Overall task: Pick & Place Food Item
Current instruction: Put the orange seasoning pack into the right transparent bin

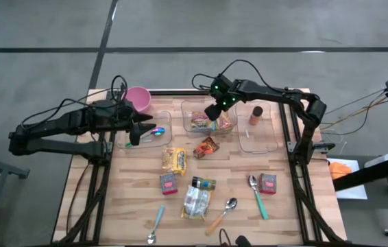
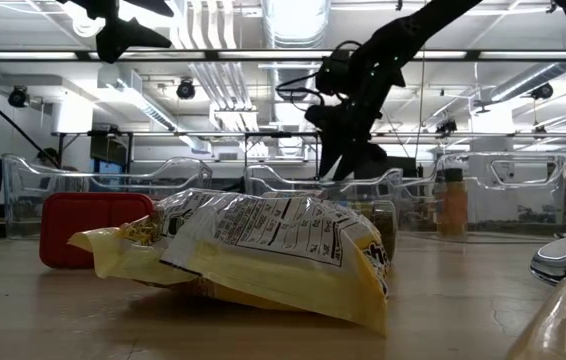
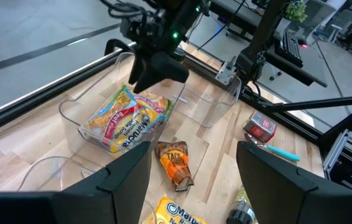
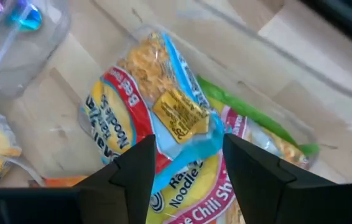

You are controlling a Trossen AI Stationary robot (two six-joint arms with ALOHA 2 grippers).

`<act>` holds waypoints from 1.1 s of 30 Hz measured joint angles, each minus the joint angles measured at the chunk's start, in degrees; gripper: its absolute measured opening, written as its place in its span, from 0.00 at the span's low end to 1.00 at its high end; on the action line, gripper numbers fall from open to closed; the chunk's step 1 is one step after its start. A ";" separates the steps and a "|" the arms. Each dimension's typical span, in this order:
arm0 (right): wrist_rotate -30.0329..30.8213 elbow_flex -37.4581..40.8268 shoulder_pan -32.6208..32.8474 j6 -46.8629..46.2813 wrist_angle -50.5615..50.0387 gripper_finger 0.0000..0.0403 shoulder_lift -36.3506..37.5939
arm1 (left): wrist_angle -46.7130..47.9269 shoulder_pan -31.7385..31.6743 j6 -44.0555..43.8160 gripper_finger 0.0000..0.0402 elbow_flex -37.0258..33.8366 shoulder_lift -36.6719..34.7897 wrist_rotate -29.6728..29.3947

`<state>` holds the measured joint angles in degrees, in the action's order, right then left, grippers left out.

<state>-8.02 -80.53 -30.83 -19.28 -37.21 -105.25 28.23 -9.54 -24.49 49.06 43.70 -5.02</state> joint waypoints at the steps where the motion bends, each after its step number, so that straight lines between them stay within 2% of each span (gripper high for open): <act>1: 0.38 -0.12 0.00 0.02 -0.34 0.46 0.46 | 0.02 0.00 0.00 0.60 0.00 0.00 0.03; 5: 0.32 -0.64 0.07 1.27 -3.91 0.46 2.43 | 0.79 0.00 -0.53 0.60 0.00 0.00 0.10; 12: -0.15 1.21 5.76 12.35 -8.01 0.46 9.64 | 2.97 0.00 -2.37 0.60 0.00 0.00 0.09; 15: 3.87 1.89 10.15 15.99 -8.77 0.46 12.48 | 2.95 -0.02 -2.59 0.60 0.00 0.01 0.09; 21: 16.84 3.56 20.12 20.89 -9.79 0.46 16.50 | 2.95 -0.02 -2.60 0.60 0.00 0.00 0.09; 24: 16.96 5.28 23.14 14.39 -9.51 0.46 18.39 | 2.95 -0.02 -2.63 0.60 0.00 0.00 -0.05; 30: 13.08 10.88 25.47 -10.79 -6.00 0.46 22.66 | 3.50 -0.02 -3.06 0.60 0.00 0.00 -0.06; 33: 14.26 13.54 26.55 -21.44 -1.81 0.46 23.89 | 3.52 -0.02 -3.06 0.60 0.00 0.06 -0.22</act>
<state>6.24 -66.98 -4.28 -40.73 -39.03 -81.35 31.75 -9.56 -27.55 49.06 43.76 -5.24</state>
